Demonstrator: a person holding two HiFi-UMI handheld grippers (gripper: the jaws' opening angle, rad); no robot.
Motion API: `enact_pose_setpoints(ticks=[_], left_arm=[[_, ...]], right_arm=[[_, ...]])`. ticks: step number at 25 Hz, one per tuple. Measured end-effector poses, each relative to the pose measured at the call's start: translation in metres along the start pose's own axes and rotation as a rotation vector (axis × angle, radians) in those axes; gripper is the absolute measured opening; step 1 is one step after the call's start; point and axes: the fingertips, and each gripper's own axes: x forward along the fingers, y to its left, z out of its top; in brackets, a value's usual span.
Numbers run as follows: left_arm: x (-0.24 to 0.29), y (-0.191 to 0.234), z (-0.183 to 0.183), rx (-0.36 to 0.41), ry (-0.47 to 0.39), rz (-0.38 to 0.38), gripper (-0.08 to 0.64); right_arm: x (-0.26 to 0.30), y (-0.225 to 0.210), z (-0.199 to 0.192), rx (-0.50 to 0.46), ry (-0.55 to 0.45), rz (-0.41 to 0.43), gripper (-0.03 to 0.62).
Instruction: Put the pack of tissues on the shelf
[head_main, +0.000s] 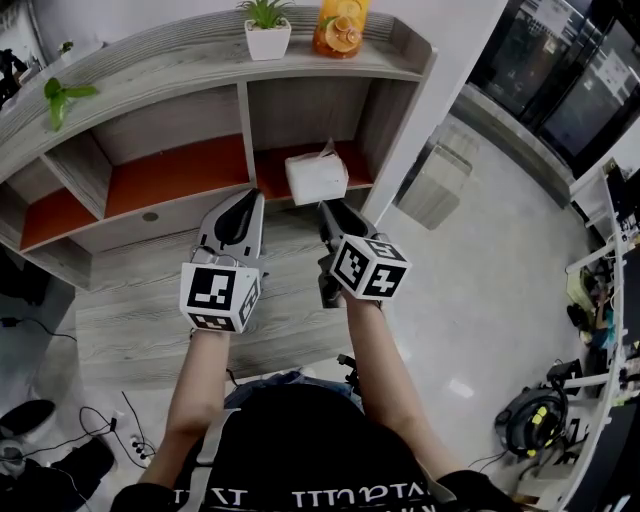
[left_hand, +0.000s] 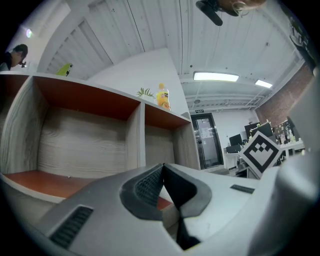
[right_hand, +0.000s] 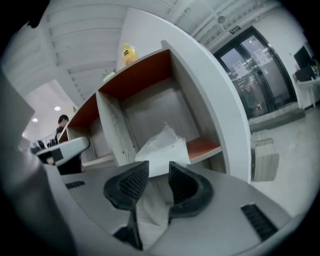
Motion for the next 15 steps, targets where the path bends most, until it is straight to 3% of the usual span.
enact_pose_setpoints(ticks=[5, 15], left_arm=[[0.0, -0.002, -0.001, 0.004, 0.004, -0.002, 0.012], [0.004, 0.006, -0.005, 0.014, 0.017, 0.012, 0.012]], right_arm=[[0.002, 0.0, -0.007, -0.135, 0.038, -0.034, 0.132], [0.02, -0.003, -0.008, -0.252, 0.07, -0.075, 0.131]])
